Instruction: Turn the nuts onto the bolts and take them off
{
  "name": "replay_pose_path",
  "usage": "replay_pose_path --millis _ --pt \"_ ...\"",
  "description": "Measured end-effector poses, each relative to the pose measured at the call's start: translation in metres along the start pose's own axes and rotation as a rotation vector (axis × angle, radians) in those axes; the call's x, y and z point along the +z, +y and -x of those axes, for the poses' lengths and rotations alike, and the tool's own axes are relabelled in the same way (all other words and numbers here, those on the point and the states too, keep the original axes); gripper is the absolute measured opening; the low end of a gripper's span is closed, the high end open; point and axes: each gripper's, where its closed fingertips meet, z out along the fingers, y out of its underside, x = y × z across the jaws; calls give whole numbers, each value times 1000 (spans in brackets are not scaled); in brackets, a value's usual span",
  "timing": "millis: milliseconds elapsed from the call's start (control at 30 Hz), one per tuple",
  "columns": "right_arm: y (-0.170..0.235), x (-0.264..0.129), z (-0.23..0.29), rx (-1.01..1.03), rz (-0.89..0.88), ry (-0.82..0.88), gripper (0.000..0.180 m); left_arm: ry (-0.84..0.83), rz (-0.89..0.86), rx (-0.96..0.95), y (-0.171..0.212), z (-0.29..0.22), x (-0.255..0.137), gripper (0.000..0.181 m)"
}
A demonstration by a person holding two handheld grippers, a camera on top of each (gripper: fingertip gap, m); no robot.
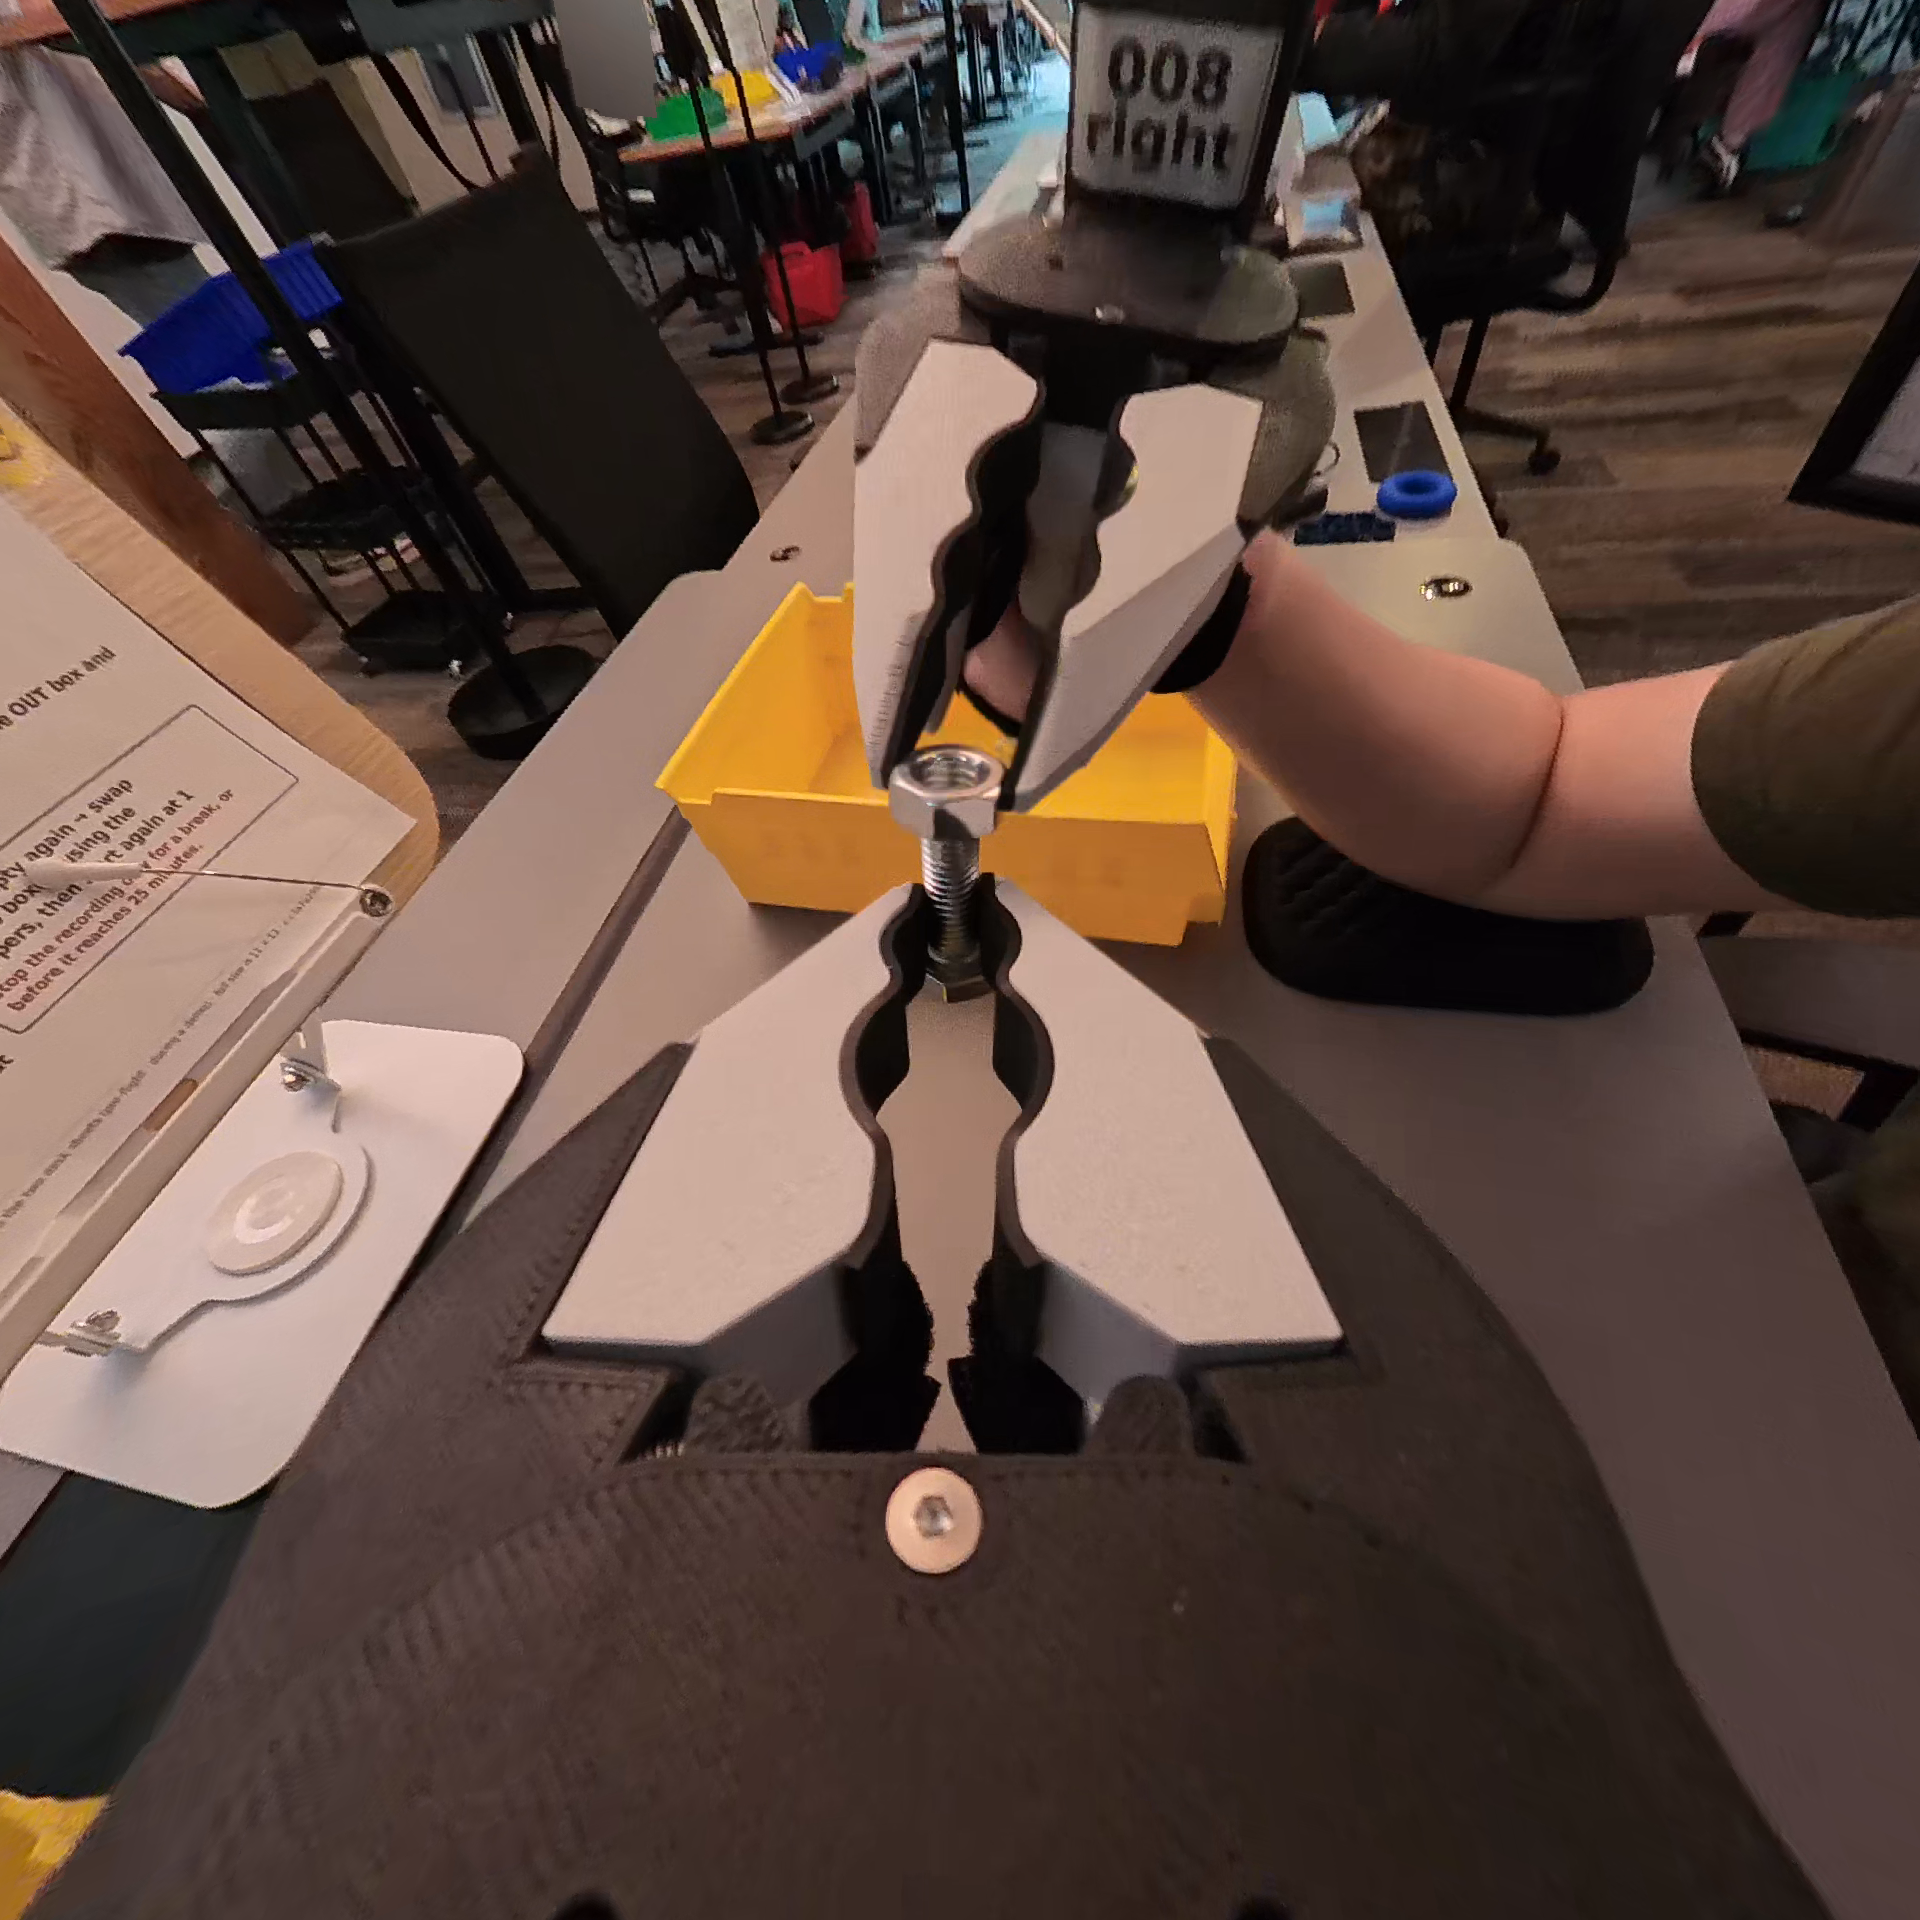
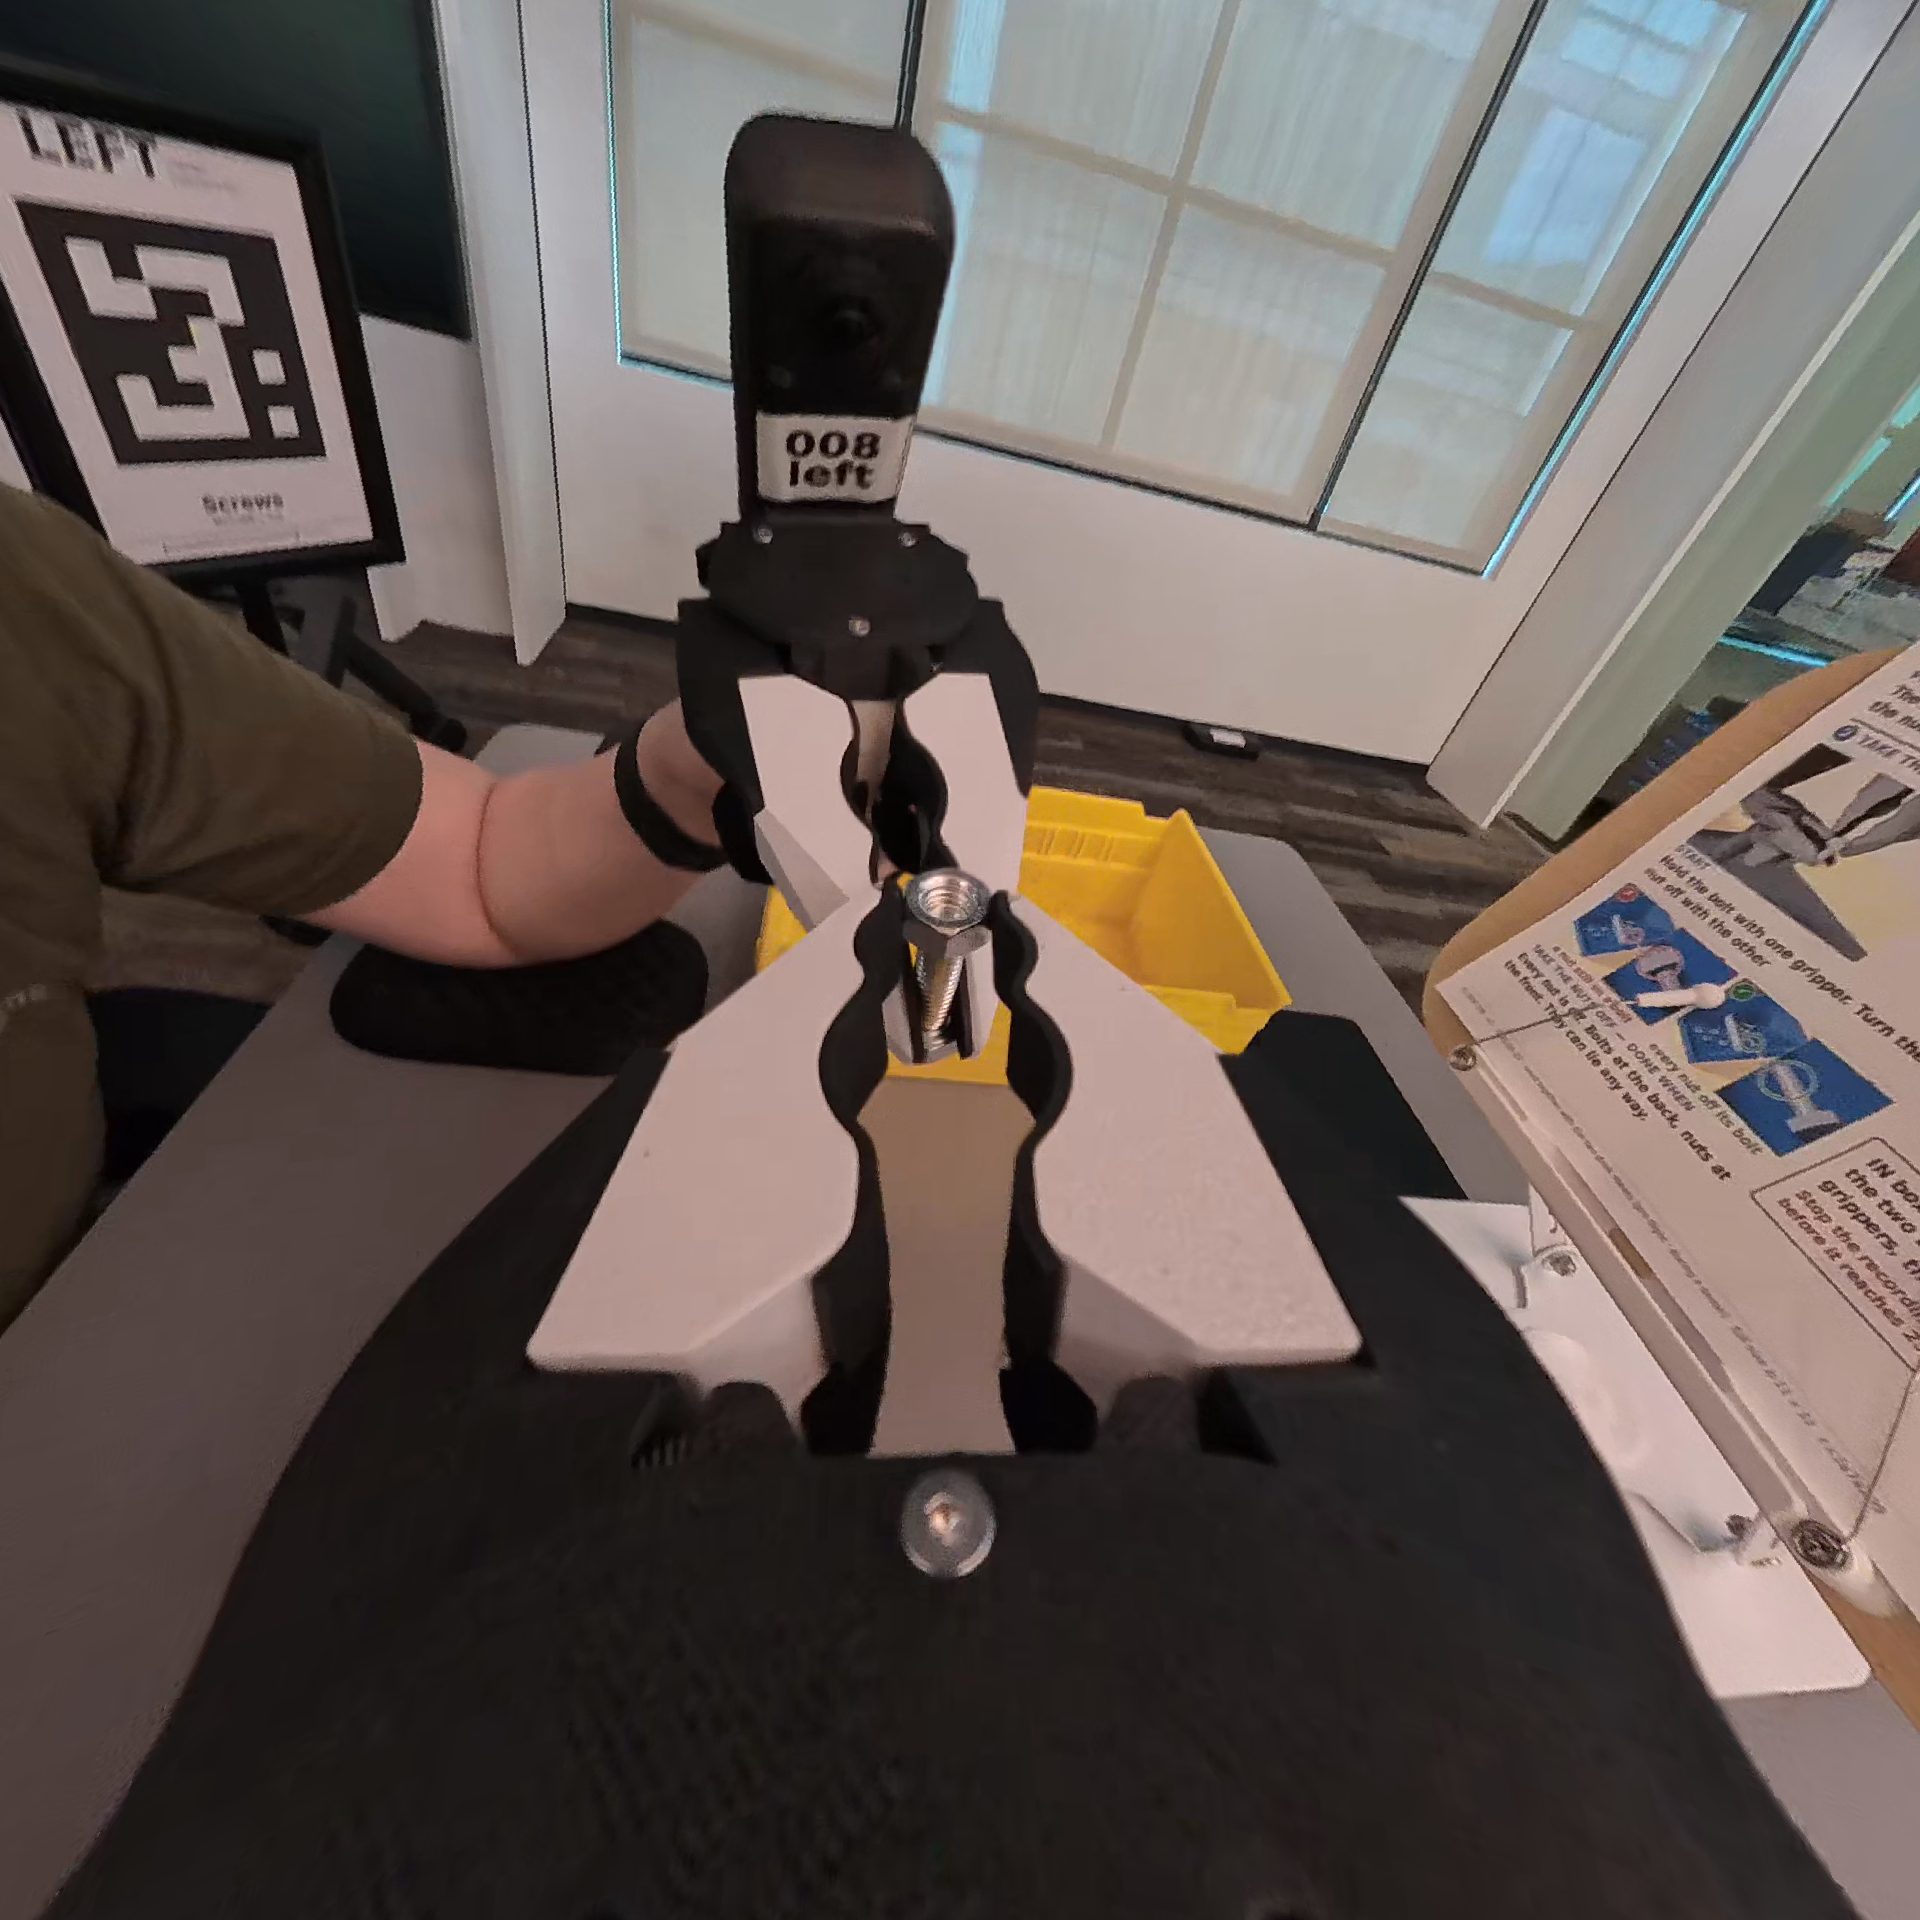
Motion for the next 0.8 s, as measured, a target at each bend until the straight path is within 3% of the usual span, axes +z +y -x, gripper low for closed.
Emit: replay_pose_path --millis 300,567,800 --pt "7 -1 4 85 12 -84 15 63 40 -17 7 -8 4 7" --pt "-1 4 -9 124 -68 -15 15 -21 -10 -15 -1 6 -1 7" --pt "6 10 -20 122 -15 96 15 -155 50 47 8 23 -1 7"
